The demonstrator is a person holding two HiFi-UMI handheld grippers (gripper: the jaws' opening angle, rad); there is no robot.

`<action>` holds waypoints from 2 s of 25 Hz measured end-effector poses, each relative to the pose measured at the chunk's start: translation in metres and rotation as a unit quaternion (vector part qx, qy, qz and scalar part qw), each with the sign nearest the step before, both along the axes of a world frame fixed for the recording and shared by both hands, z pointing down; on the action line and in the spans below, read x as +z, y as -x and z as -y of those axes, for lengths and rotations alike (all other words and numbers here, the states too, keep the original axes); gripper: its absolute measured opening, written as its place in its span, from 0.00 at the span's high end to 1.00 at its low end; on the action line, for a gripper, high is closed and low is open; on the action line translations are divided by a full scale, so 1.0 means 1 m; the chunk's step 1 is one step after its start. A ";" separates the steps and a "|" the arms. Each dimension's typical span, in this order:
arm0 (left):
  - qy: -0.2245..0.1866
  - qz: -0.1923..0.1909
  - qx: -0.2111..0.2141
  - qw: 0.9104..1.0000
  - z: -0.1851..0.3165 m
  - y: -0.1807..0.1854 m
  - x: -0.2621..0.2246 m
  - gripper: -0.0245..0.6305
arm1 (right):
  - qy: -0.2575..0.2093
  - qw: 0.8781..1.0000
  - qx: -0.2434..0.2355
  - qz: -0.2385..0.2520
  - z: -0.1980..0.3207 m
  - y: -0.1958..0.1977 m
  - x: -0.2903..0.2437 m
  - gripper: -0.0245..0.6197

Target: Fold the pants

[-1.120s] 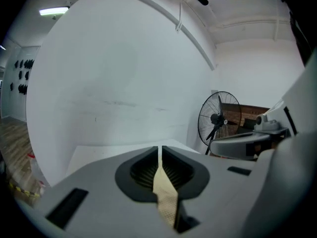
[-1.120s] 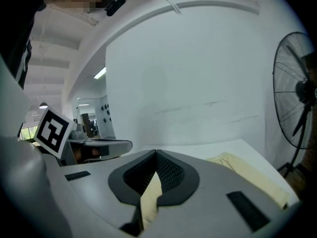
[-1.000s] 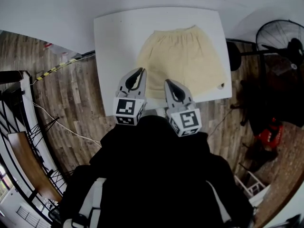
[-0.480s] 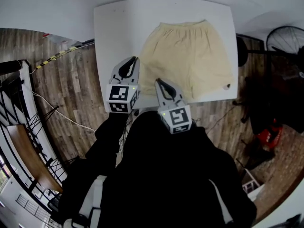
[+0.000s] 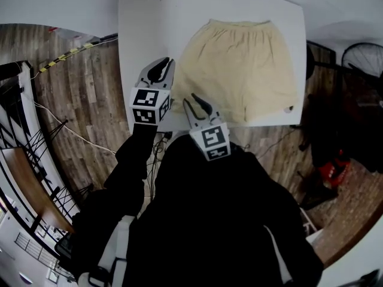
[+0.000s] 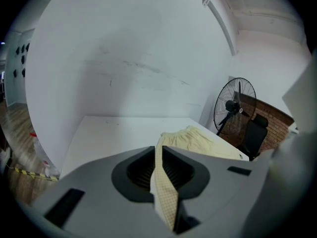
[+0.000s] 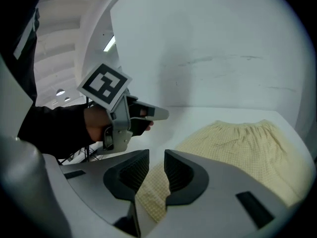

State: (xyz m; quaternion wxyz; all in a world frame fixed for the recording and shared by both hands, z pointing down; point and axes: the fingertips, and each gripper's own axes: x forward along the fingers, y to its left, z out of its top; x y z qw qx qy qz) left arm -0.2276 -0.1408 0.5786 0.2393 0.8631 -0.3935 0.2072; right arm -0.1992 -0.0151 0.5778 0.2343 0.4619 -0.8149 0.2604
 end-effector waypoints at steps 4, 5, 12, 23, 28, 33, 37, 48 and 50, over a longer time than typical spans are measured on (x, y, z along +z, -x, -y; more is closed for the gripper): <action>0.010 -0.009 0.021 1.000 0.008 0.000 0.013 0.92 | 0.031 0.999 -0.036 -0.012 -0.018 0.021 0.023 0.85; 0.010 -0.009 0.028 1.000 0.009 -0.002 0.015 0.92 | 0.037 0.998 -0.045 -0.015 -0.022 0.026 0.028 0.85; 0.011 -0.002 0.062 0.998 0.014 -0.011 0.028 0.92 | 0.077 0.994 -0.077 -0.029 -0.041 0.049 0.062 0.85; 0.012 0.006 0.074 0.997 0.015 -0.015 0.039 0.92 | 0.115 0.988 -0.083 -0.067 -0.050 0.057 0.109 0.85; 0.016 0.010 0.076 0.997 0.014 -0.013 0.044 0.92 | 0.115 0.986 -0.085 -0.084 -0.049 0.054 0.117 0.90; 0.019 0.014 0.076 0.997 0.011 -0.014 0.046 0.92 | 0.146 0.983 -0.081 -0.072 -0.050 0.052 0.117 0.94; 0.019 0.019 0.078 0.997 0.009 -0.014 0.046 0.92 | 0.162 0.983 -0.068 -0.046 -0.046 0.050 0.104 0.94; 0.030 0.024 0.079 0.996 0.018 -0.018 0.046 0.92 | 0.173 0.984 -0.022 0.022 -0.036 0.029 0.078 0.94; 0.032 0.026 0.079 0.996 0.022 -0.022 0.045 0.92 | 0.175 0.984 -0.017 0.027 -0.035 0.026 0.071 0.94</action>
